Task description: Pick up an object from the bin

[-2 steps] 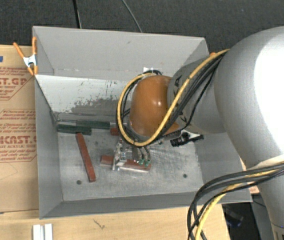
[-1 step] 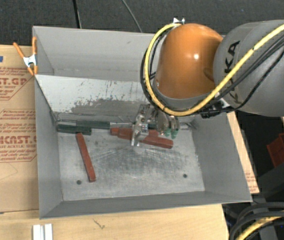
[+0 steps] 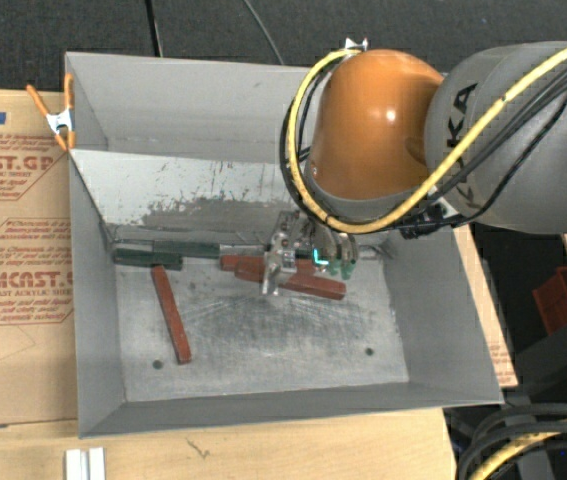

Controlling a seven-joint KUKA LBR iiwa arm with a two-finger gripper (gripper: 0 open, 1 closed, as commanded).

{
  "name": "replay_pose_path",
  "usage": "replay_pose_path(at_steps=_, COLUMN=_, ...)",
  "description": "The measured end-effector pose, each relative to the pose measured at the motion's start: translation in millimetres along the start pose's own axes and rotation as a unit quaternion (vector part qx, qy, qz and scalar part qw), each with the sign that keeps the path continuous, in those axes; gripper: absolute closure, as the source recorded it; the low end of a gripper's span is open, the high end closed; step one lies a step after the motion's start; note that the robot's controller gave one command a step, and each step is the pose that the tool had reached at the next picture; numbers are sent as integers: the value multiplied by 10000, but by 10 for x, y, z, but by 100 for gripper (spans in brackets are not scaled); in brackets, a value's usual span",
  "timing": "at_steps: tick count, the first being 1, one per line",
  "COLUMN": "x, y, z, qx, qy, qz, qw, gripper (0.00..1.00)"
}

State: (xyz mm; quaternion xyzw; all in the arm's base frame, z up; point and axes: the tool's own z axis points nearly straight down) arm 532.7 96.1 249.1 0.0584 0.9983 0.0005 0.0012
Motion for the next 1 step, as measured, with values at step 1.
replay_pose_path(at_steps=1, x=2, y=-3, z=3, qx=0, qy=4, qz=3, qw=10000, gripper=100)
